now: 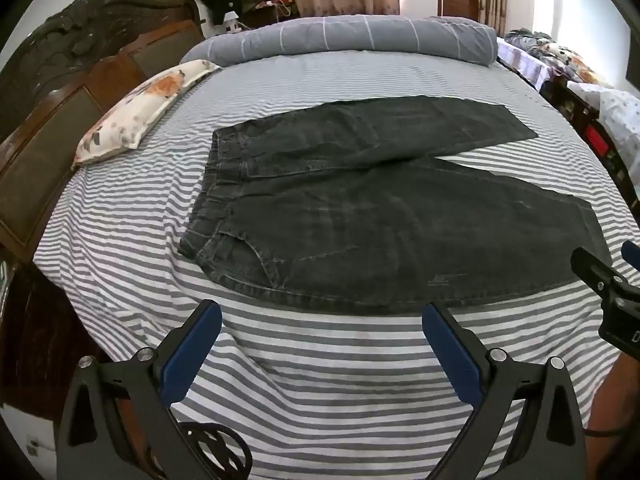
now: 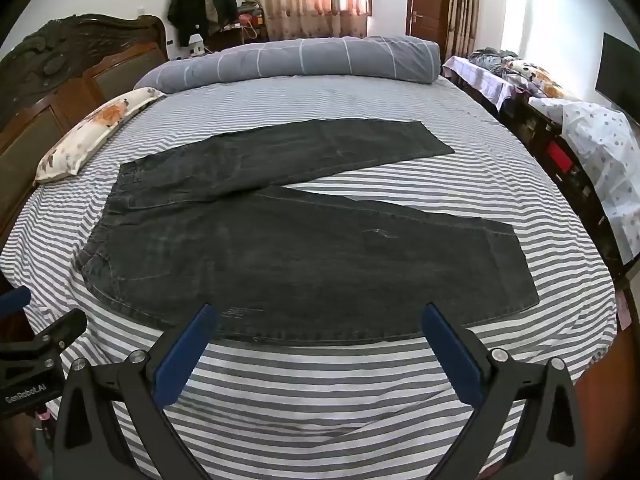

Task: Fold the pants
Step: 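Move both tools toward the waistband of the dark denim pants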

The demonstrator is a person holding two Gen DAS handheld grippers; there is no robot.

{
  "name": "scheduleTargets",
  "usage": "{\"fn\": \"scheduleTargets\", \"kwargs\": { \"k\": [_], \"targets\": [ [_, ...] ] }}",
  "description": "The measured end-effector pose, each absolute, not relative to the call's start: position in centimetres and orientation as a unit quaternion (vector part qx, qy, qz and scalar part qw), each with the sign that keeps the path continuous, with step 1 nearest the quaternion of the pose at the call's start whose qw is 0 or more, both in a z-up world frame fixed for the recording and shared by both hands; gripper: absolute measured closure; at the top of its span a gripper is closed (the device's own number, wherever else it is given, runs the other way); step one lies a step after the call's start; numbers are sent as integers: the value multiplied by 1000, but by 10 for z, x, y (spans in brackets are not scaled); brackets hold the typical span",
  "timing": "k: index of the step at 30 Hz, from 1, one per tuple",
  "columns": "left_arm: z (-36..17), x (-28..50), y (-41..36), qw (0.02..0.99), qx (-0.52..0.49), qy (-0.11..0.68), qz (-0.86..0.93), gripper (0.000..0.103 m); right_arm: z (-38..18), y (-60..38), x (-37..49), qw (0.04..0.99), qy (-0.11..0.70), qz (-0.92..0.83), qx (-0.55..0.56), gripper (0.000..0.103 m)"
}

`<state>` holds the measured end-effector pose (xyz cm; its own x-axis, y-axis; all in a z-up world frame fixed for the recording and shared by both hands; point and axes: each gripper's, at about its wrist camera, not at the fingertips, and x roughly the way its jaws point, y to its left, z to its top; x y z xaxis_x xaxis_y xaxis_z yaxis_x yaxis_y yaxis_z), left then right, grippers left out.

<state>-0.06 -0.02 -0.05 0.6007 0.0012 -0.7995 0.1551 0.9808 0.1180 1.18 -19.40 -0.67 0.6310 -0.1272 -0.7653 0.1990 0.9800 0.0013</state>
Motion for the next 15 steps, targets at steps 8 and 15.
{"fn": "scheduleTargets", "kwargs": {
  "k": [8, 15],
  "targets": [
    [-2, 1, -6, 881, 80, 464, -50, 3, -7, -194, 11, 902, 421, -87, 43, 0],
    [-8, 5, 3, 880, 81, 465, -54, 3, -7, -199, 9, 901, 422, -89, 48, 1]
  ]
}}
